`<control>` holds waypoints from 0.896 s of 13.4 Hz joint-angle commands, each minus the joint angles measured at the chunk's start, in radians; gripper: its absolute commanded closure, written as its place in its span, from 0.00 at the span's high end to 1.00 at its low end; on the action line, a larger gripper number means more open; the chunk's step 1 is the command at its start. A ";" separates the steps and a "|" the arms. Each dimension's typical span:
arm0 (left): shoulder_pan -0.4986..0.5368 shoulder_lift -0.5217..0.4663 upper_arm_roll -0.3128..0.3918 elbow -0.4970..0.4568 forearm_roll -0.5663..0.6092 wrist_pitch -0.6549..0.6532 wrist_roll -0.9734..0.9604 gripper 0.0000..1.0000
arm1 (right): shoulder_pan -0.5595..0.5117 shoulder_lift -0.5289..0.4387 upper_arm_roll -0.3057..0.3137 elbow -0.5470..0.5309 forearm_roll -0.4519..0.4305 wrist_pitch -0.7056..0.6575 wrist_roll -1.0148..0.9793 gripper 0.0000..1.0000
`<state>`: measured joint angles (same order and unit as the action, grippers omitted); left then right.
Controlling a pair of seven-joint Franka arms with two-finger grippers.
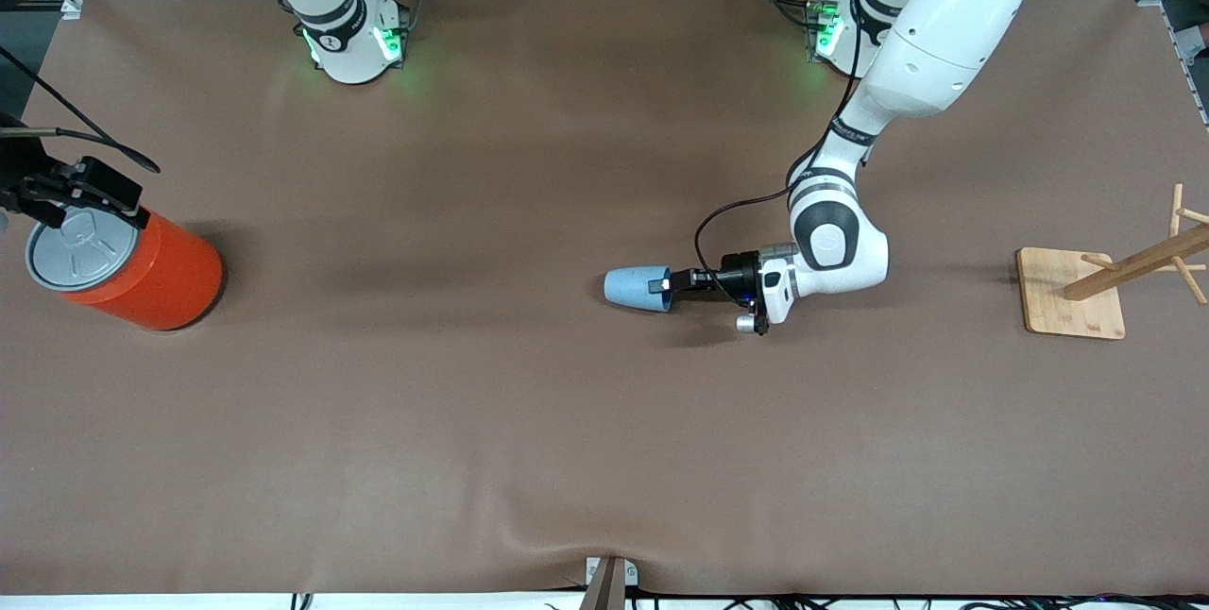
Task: Flip cup
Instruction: 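Lift the cup with the left gripper toward the wooden stand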
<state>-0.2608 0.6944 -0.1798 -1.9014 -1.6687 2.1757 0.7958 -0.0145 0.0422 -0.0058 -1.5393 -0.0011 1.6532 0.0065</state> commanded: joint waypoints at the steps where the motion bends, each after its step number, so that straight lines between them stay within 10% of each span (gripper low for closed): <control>1: 0.020 0.017 -0.001 0.013 -0.014 -0.043 0.036 0.00 | 0.016 0.005 -0.002 0.002 -0.020 0.005 -0.006 1.00; 5: 0.032 -0.021 0.000 0.050 0.012 -0.106 -0.116 0.00 | 0.015 0.019 -0.002 0.004 -0.020 0.011 -0.006 1.00; 12: 0.093 -0.225 0.016 0.087 0.413 -0.106 -0.475 0.00 | 0.019 0.016 0.000 0.007 -0.014 0.007 -0.005 1.00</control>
<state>-0.2035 0.5238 -0.1650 -1.7926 -1.3327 2.0789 0.3595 -0.0021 0.0616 -0.0054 -1.5396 -0.0068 1.6705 0.0064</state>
